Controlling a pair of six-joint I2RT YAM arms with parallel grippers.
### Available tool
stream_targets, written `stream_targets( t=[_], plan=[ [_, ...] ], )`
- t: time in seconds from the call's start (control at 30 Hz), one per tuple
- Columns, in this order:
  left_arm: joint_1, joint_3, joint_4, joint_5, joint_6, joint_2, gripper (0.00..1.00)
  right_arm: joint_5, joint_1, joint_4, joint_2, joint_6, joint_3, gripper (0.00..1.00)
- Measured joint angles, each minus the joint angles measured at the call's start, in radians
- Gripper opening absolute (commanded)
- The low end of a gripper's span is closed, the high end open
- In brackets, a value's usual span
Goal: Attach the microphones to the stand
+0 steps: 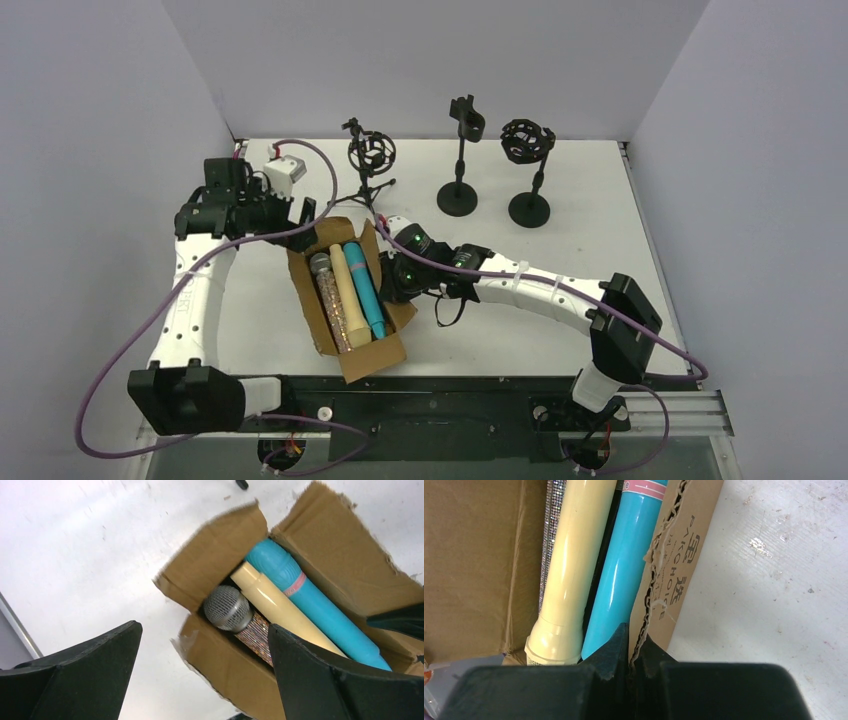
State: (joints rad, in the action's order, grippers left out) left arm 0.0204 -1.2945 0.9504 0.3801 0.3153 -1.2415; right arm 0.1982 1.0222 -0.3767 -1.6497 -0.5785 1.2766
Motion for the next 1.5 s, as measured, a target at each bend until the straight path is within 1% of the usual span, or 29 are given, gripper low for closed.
stream_targets(
  t=[0.13,0.27,0.33,0.4,0.43,0.53,0.63,0.73,0.77,0.8,0.83,0.87,0.9,0.97,1.0,1.03,1.07,1.1,1.17,1.2,1.4,1.5],
  plan=[
    [0.050,-0.115,-0.003,0.087,0.084,-0.111,0.96,-0.003,0.003,-0.013,-0.003,0.015,0.010,0.00],
    [0.104,-0.179,0.014,0.235,0.208,-0.253,0.96,-0.015,0.011,-0.015,-0.003,0.032,0.012,0.00],
    [0.127,-0.239,0.088,0.302,0.292,-0.335,0.96,-0.019,0.015,-0.015,-0.003,0.044,0.012,0.00],
    [0.137,-0.335,0.182,0.358,0.380,-0.430,0.96,-0.021,0.018,-0.014,-0.003,0.052,0.012,0.00],
    [0.137,-0.386,0.225,0.381,0.421,-0.478,0.96,-0.023,0.019,-0.014,-0.003,0.056,0.012,0.00],
    [0.137,-0.479,0.330,0.433,0.520,-0.573,0.96,-0.024,0.020,-0.014,-0.003,0.065,0.012,0.00],
    [0.135,-0.489,0.421,0.462,0.593,-0.614,0.96,-0.024,0.020,-0.013,-0.003,0.068,0.012,0.00],
    [0.127,-0.477,0.483,0.474,0.658,-0.618,0.99,-0.024,0.020,-0.013,-0.003,0.068,0.012,0.00],
    [0.123,-0.470,0.505,0.480,0.682,-0.616,0.98,-0.024,0.020,-0.012,-0.003,0.068,0.012,0.00],
    [0.119,-0.462,0.521,0.484,0.703,-0.616,0.92,-0.024,0.020,-0.012,-0.003,0.069,0.012,0.00],
    [0.116,-0.454,0.537,0.486,0.723,-0.616,0.90,-0.024,0.020,-0.012,-0.003,0.069,0.012,0.00],
    [0.111,-0.446,0.550,0.488,0.739,-0.616,0.83,-0.024,0.020,-0.012,-0.003,0.069,0.012,0.00],
    [0.108,-0.437,0.557,0.489,0.750,-0.615,0.80,-0.024,0.020,-0.012,-0.003,0.070,0.012,0.00],
    [0.103,-0.421,0.557,0.488,0.761,-0.611,0.67,-0.025,0.020,-0.012,-0.003,0.070,0.012,0.00],
    [0.098,-0.411,0.553,0.484,0.761,-0.607,0.63,-0.025,0.020,-0.012,-0.003,0.069,0.012,0.00],
    [0.092,-0.401,0.545,0.481,0.759,-0.600,0.50,-0.025,0.020,-0.011,-0.003,0.069,0.012,0.00],
    [0.084,-0.389,0.532,0.473,0.752,-0.590,0.43,-0.025,0.020,-0.010,-0.003,0.069,0.012,0.00],
    [0.074,-0.381,0.521,0.465,0.738,-0.581,0.24,-0.025,0.020,-0.009,-0.003,0.069,0.012,0.00],
    [0.057,-0.367,0.487,0.454,0.708,-0.564,0.02,-0.026,0.020,-0.006,-0.003,0.068,0.012,0.00],
    [0.049,-0.362,0.464,0.447,0.685,-0.556,0.00,-0.026,0.021,-0.005,-0.003,0.068,0.012,0.00],
    [0.039,-0.311,0.312,0.393,0.572,-0.502,0.00,-0.026,0.021,0.009,-0.003,0.066,0.006,0.00],
    [0.026,-0.290,0.270,0.346,0.532,-0.457,0.00,-0.029,0.023,0.018,-0.003,0.065,0.006,0.00]
  ],
)
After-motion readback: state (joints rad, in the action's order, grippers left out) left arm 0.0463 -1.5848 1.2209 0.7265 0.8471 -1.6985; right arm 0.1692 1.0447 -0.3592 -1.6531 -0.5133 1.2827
